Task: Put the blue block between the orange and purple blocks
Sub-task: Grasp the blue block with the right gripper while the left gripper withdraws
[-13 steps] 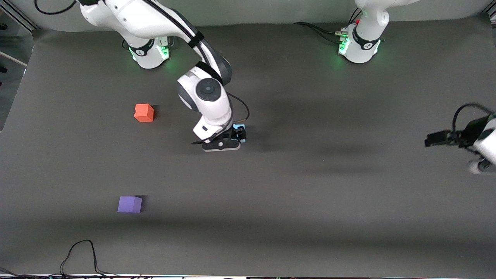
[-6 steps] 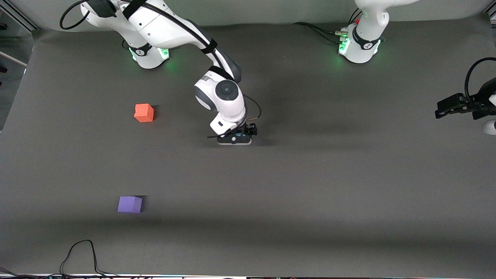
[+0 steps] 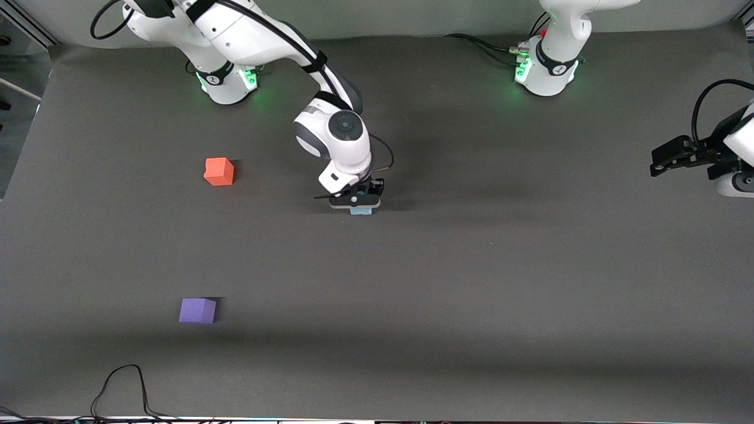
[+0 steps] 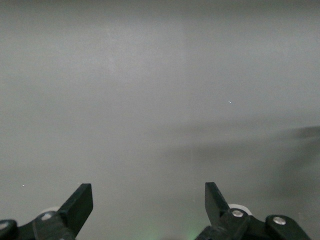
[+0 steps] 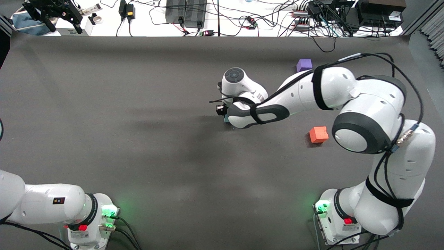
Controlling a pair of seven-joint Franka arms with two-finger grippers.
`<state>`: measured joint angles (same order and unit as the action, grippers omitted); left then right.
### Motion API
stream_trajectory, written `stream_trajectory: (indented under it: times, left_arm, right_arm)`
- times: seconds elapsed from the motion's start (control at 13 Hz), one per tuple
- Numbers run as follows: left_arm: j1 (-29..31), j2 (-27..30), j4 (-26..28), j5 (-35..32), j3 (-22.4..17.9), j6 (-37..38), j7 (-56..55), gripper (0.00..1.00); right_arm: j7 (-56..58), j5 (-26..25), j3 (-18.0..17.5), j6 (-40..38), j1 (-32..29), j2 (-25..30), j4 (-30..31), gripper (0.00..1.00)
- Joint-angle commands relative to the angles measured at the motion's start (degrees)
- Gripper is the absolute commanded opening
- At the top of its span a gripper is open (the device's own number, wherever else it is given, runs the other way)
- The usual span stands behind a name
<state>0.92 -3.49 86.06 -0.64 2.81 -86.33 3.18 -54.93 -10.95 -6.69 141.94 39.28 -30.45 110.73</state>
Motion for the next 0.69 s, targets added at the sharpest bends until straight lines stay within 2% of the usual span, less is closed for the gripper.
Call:
stream_trajectory:
  times: [0.0,0.08,0.15,0.23,0.31,0.46,0.62]
  left_arm:
    - [-1.98,1.82,2.36,-0.5,-1.84,-0.95,0.6,1.0]
    - [-1.89,1.74,2.27,-0.42,-1.76,-0.86,0.6,1.0]
    - [-1.89,1.74,2.19,-0.24,-1.76,-0.95,0.68,1.0]
    - [-1.8,1.65,2.19,-0.15,-1.76,-0.95,0.68,1.0]
    - [-1.72,1.65,2.19,-0.24,-1.76,-0.86,0.68,1.0]
    - [-1.89,1.73,2.19,-0.24,-1.67,-0.95,0.6,1.0]
    - [-1.98,1.74,2.1,-0.06,-1.58,-1.12,0.6,1.0]
  right_arm:
    - [0.86,-1.01,2.89,-7.61,-0.69,9.41,2.29,0.06]
    - [5.49,-0.57,5.26,-10.08,-1.04,12.92,2.82,0.06]
    - [9.98,2.92,8.15,-13.24,-1.39,15.92,2.91,0.06]
    - [15.68,7.04,11.75,-15.01,-1.4,18.73,3.0,0.06]
    - [20.78,9.0,16.92,-16.51,-1.4,21.37,3.43,0.07]
    - [28.53,9.19,24.58,-16.79,-1.4,24.55,6.14,0.07]
    - [32.67,9.37,29.52,-12.16,-1.4,25.09,11.66,0.07]
